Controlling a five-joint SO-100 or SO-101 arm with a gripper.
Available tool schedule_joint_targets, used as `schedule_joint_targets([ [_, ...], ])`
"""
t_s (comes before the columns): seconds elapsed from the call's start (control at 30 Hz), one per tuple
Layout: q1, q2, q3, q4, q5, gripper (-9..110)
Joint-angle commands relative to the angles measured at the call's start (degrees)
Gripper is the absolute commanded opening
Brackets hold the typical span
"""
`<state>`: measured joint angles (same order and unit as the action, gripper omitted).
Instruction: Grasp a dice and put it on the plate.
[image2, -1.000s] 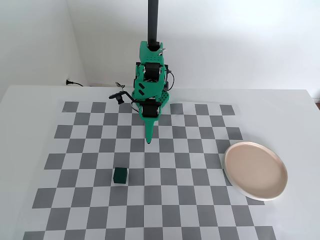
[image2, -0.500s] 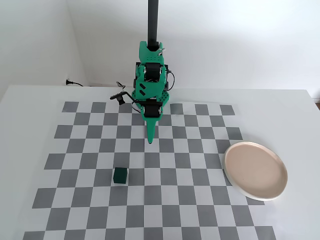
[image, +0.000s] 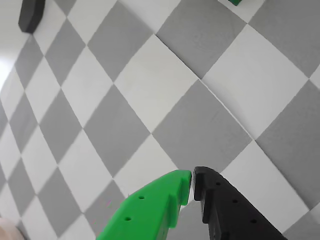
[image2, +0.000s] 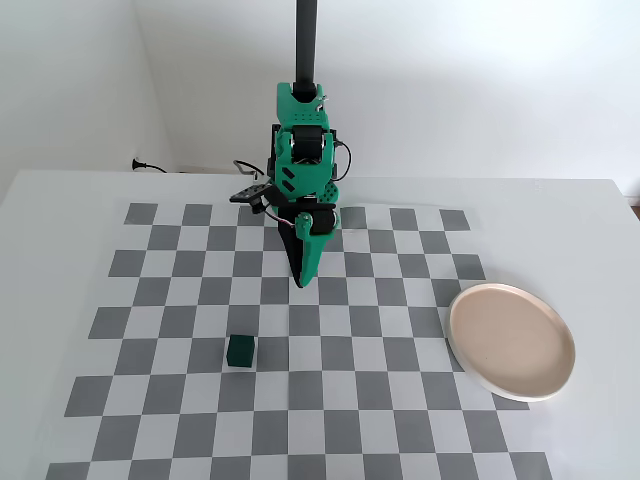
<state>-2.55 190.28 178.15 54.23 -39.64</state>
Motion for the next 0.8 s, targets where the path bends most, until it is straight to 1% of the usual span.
schedule_joint_targets([
  [0.0,-0.09,0.79,-0.88,0.35,-10.99,-4],
  [0.27,1.05,0.79,-0.88,-0.97,-35.95,-4],
  [0.47,1.76,0.79,-1.05,-3.6,-51.5,-4],
  [0.57,2.72,0.88,-0.97,-9.14,-55.46,-3],
  [0.67,3.08,0.88,-1.05,-14.85,-57.39,2],
  [0.77,3.08,0.88,-1.14,-16.88,-59.59,6],
])
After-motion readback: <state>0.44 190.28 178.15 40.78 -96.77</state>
